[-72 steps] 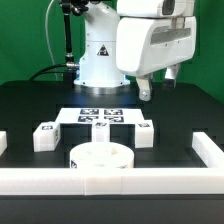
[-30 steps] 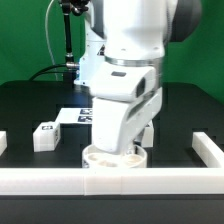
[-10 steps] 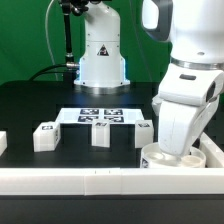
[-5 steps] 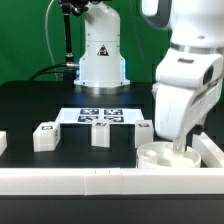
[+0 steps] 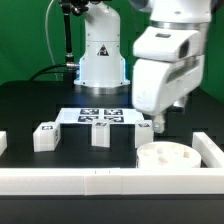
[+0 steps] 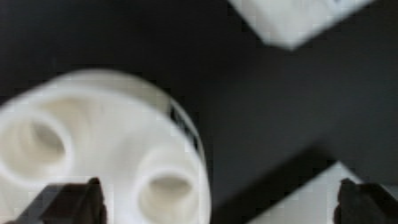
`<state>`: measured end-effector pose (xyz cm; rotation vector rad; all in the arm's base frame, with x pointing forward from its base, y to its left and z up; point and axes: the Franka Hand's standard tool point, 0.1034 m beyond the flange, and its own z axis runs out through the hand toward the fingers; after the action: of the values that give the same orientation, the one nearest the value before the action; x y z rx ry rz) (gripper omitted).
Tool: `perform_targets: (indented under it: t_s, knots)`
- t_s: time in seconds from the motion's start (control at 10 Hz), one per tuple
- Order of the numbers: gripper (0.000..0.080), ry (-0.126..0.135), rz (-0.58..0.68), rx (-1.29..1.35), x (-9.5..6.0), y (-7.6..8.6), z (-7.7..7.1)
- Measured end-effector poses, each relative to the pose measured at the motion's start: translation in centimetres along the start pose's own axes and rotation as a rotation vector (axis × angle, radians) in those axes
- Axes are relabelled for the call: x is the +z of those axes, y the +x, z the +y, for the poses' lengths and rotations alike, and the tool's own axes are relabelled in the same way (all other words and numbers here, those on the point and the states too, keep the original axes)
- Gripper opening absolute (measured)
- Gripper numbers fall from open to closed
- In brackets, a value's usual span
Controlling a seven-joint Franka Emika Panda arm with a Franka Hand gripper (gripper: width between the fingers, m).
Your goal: Assemble stool
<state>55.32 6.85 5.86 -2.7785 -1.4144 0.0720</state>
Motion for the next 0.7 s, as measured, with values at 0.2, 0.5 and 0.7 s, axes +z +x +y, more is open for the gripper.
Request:
perform_targets:
  t_s: [0.2, 0.5, 0.7]
  knots:
    - [0.0648, 0.001, 0.002, -0.007, 1.0, -2.5, 0.3]
    - [0.0648, 0.002, 0.003, 0.026, 1.0, -2.3, 0.3]
    - [0.0648, 0.004, 0.006, 0.174, 1.0, -2.2, 0.2]
